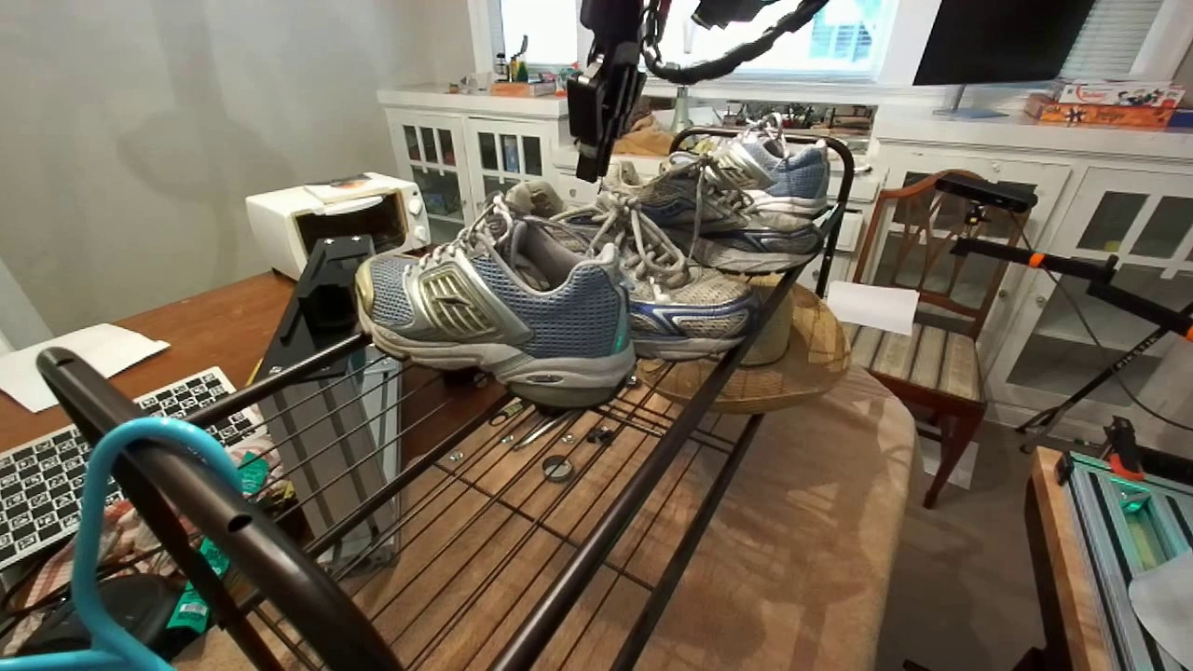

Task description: Move the blue pair of shoes to the left

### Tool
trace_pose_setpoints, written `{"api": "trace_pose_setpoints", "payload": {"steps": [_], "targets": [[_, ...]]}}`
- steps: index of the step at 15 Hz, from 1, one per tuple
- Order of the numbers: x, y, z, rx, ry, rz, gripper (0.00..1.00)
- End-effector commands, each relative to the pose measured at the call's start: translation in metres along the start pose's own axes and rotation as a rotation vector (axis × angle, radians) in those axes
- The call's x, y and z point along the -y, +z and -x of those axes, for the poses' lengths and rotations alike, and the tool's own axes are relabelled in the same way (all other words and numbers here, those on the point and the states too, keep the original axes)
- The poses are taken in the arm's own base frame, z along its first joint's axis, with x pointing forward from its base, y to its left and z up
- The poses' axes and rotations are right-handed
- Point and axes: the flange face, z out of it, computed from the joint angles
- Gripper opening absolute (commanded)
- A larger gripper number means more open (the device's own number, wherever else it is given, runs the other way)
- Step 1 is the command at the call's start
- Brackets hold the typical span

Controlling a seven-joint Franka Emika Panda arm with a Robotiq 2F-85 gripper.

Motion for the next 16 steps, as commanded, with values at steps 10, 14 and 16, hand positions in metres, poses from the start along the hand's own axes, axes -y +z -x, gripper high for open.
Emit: {"api": "trace_pose_setpoints", "payload": {"steps": [10,14,16], "targets": [[0.032,0.023,-0.007,0.037,-0.059,0.033,1.00],[0.034,0.032,-0.007,0.042,-0.086,0.080,0.73],[0.034,0.035,-0.006,0.045,-0.091,0.095,0.56]]}}
